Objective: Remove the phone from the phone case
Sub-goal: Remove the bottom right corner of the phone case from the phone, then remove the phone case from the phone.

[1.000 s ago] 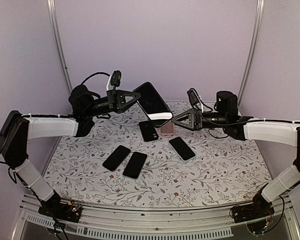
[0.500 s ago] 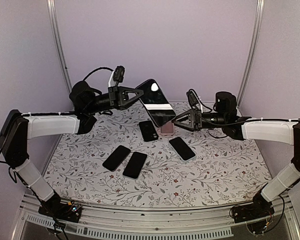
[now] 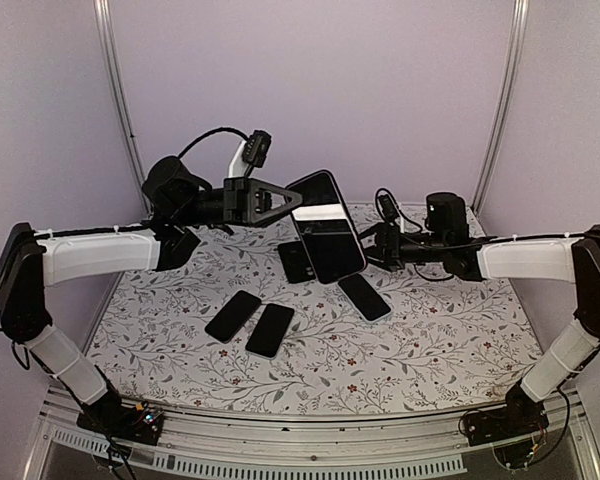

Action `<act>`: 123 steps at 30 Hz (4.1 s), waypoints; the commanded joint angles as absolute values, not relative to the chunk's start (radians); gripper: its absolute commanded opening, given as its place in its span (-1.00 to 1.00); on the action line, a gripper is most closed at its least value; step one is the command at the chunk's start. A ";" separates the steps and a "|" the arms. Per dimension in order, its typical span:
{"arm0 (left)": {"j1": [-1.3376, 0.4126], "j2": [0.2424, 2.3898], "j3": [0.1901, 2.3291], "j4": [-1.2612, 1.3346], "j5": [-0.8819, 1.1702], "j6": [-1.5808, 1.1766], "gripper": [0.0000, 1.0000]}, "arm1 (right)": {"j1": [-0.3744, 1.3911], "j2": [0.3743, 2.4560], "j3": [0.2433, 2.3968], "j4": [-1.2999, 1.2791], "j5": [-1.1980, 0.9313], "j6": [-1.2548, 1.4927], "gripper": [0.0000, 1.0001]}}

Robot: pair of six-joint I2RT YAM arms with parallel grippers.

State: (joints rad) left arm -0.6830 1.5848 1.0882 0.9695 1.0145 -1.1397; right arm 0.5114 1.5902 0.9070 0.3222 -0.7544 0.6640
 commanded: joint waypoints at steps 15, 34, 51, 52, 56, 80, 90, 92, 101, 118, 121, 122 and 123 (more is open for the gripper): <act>-0.593 1.625 1.121 0.838 0.986 -1.084 -1.00 | 0.570 1.259 0.834 0.354 -0.812 0.522 0.90; -0.591 1.634 1.123 0.875 0.995 -1.109 -1.00 | 0.616 1.332 0.875 0.259 -0.839 0.458 0.90; -0.623 1.694 1.165 0.810 0.994 -1.099 -1.00 | 0.670 1.459 1.006 0.222 -0.808 0.454 0.85; -0.625 1.708 1.179 0.767 0.988 -1.083 -1.00 | 0.674 1.483 1.013 0.244 -0.815 0.479 0.81; -0.624 1.760 1.222 0.615 0.967 -1.043 -1.00 | 0.676 1.553 1.018 0.336 -0.856 0.597 0.55; -0.575 1.806 1.347 0.017 0.701 -0.819 -0.14 | 0.672 1.609 0.975 0.511 -0.765 0.854 -0.97; -0.574 1.703 1.187 0.142 0.770 -0.916 0.11 | 0.669 1.633 1.028 0.519 -0.687 0.776 -0.99; -0.580 1.685 1.157 0.179 0.786 -0.942 0.13 | 0.669 1.637 1.044 0.520 -0.671 0.759 -1.00; -0.592 1.595 0.986 0.509 0.858 -1.132 0.27 | 0.670 1.655 1.085 0.547 -0.611 0.695 -1.00; -0.656 1.645 1.008 0.702 0.862 -1.234 0.30 | 0.670 1.679 1.118 0.577 -0.601 0.672 -1.00; -0.660 1.661 1.014 0.731 0.865 -1.251 0.28 | 0.673 1.679 1.117 0.577 -0.603 0.670 -1.00; -0.660 1.667 1.016 0.742 0.865 -1.259 0.26 | 0.675 1.678 1.117 0.577 -0.603 0.668 -1.00; -0.660 1.672 1.016 0.758 0.867 -1.269 0.25 | 0.676 1.678 1.117 0.577 -0.603 0.666 -1.00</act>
